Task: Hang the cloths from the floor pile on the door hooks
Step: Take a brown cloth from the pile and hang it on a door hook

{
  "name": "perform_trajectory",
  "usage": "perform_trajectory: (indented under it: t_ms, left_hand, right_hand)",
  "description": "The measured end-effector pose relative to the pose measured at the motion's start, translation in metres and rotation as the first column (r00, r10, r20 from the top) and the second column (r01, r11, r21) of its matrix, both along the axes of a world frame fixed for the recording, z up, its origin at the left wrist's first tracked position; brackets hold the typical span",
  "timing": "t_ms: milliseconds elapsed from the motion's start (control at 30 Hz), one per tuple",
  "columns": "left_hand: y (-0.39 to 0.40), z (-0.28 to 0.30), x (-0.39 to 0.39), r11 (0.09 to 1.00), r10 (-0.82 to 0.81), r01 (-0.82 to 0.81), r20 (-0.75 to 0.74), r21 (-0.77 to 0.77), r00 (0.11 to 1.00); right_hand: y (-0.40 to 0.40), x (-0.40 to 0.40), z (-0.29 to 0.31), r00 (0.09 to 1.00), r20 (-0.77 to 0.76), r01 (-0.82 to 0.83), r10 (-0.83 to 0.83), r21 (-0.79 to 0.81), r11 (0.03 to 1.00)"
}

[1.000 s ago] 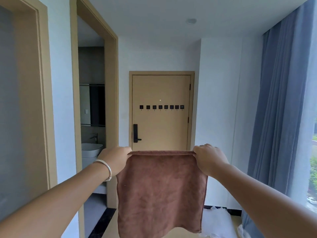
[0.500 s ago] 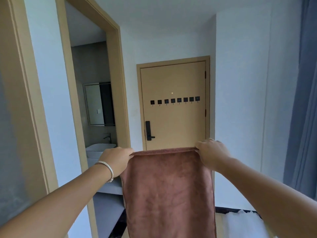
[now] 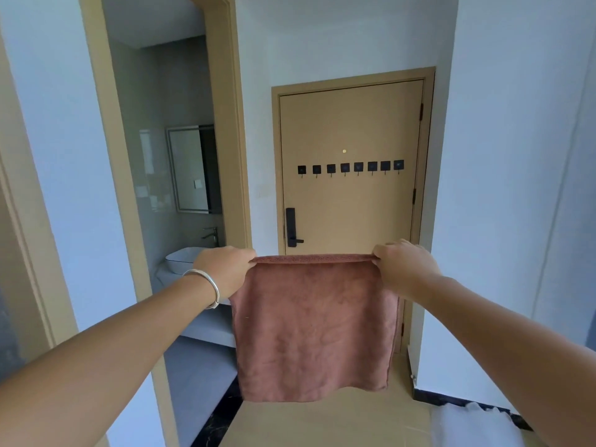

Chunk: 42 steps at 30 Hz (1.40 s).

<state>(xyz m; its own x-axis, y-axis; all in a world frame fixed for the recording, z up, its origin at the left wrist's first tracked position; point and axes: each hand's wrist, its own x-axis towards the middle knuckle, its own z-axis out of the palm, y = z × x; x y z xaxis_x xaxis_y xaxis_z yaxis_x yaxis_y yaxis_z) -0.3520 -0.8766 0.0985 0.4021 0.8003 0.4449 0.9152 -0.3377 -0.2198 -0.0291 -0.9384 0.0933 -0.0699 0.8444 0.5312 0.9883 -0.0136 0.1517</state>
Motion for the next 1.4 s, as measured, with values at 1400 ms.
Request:
perform_trajectory:
  t_ms: [1400]
  left_hand:
    - [0.562,0.002,0.120,1.000,0.004,-0.007,0.098,0.025,0.995]
  right_hand:
    - [0.568,0.121,0.011,0.998,-0.050,0.030,-0.031,-0.021,0.999]
